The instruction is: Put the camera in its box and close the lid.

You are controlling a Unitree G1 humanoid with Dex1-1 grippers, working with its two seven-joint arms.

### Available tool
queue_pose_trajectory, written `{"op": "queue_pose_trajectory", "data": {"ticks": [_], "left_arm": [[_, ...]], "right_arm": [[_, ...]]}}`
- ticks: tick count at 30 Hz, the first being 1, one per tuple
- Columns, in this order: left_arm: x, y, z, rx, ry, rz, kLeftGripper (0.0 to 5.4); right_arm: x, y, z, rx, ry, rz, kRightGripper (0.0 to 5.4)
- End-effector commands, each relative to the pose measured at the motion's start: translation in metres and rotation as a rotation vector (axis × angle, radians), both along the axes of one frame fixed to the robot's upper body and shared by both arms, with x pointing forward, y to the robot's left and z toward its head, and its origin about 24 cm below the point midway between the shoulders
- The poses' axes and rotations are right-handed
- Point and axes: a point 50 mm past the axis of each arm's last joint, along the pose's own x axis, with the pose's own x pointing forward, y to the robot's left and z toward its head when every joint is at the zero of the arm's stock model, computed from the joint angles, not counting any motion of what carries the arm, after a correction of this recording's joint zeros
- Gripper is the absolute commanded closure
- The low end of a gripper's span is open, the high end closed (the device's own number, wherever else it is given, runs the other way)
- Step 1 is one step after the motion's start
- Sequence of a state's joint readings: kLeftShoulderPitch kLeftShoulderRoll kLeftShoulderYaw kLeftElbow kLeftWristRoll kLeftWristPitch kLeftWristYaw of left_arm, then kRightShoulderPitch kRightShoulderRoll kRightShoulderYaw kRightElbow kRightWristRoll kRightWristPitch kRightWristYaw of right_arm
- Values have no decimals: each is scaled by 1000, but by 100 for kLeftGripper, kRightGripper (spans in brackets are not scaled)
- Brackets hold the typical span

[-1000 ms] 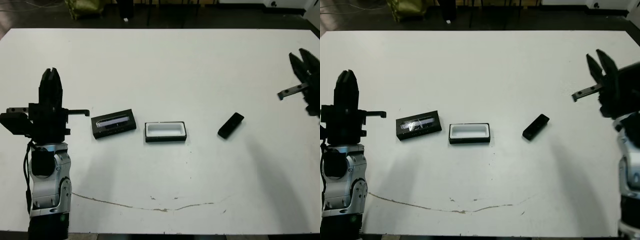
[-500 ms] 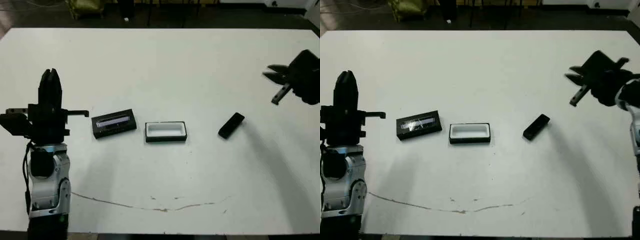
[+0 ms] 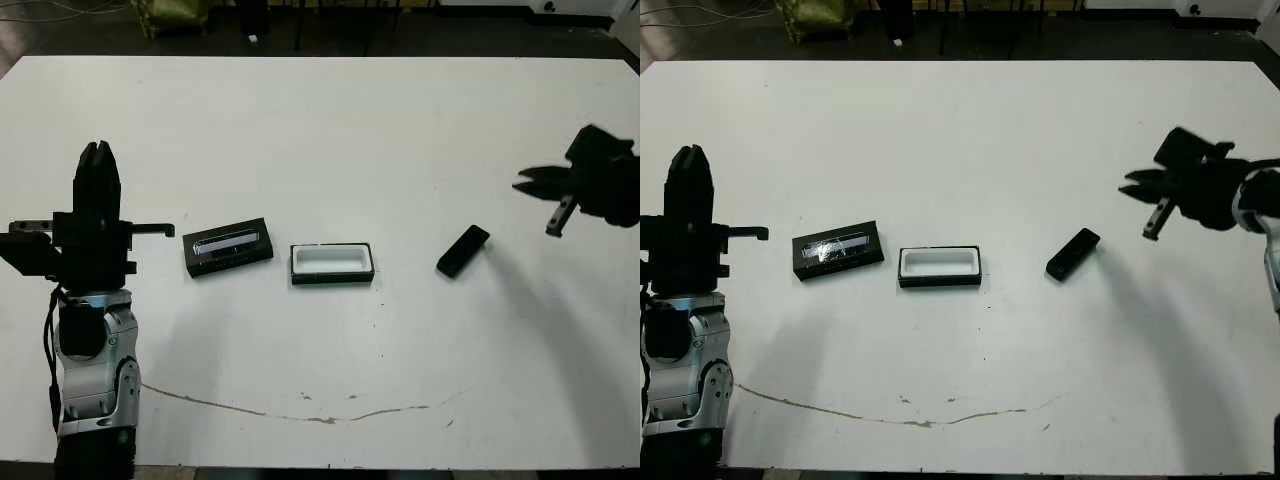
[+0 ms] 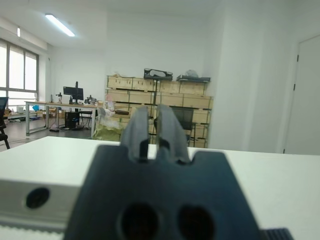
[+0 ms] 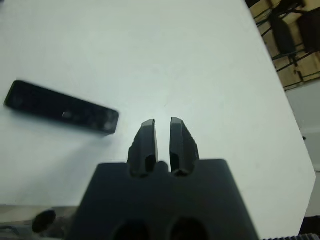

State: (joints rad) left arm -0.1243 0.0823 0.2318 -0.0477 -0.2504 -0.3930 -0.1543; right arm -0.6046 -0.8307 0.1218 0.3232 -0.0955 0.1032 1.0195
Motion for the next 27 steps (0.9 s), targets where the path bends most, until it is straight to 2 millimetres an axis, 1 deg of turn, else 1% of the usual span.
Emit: {"op": "queue_pose_trajectory", "data": {"ticks": [1, 11, 27], "left_arm": [[-1, 2, -6, -7, 35, -4, 538], [-1, 3, -6, -3, 36, 0, 538], [-1, 2, -6, -16, 38, -10, 538]], "right_arm": [[-5, 1, -8, -88, 78, 34, 540], [-6, 6, -16, -146, 226, 74, 540], [-2, 4, -36, -185, 308, 92, 540]]}}
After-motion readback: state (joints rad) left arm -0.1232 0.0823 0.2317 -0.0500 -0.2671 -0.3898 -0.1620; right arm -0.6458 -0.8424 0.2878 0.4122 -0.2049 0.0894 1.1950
